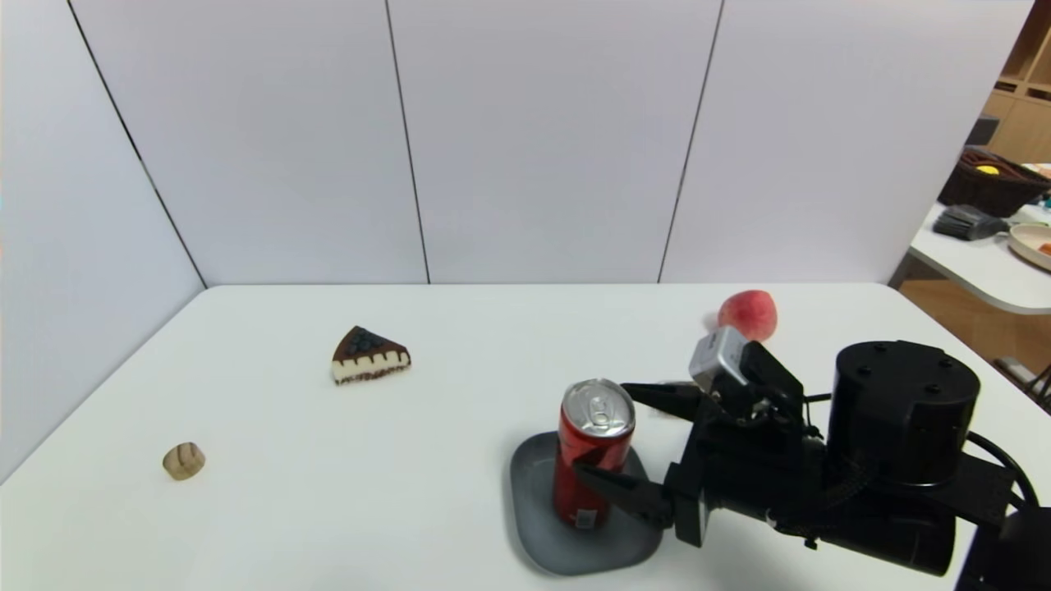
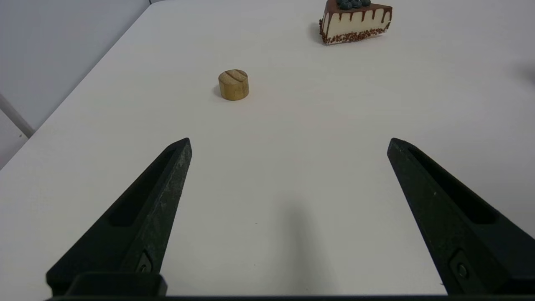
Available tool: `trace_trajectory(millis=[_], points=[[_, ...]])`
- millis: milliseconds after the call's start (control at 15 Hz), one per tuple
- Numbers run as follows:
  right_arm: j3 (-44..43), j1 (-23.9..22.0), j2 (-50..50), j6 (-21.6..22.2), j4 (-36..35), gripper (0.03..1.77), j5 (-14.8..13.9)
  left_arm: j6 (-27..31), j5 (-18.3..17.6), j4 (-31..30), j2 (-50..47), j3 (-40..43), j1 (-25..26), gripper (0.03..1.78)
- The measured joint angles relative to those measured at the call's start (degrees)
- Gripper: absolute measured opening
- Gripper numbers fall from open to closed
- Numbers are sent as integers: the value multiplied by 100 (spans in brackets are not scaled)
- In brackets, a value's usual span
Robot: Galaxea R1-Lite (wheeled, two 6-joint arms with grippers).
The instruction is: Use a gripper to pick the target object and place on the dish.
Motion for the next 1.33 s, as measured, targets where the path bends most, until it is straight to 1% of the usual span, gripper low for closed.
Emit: trace_trajectory(millis=[533,667,800,933,1333], points=[[1009,-20,-1047,-4,9,166,7,0,0,0,0,0,0,169],[1165,-94,-1353,18,46,167,-4,-2,0,-2,0,0,0,169],[1237,-290,-1712,51,140,168,-20,0,0,0,0,0,0,169],[1250,-701,-2108,46,527,169,-28,0,0,0,0,0,0,169],[1224,-2395,-3666,57,1943,169,-21,-2,0,0,0,0,0,169]])
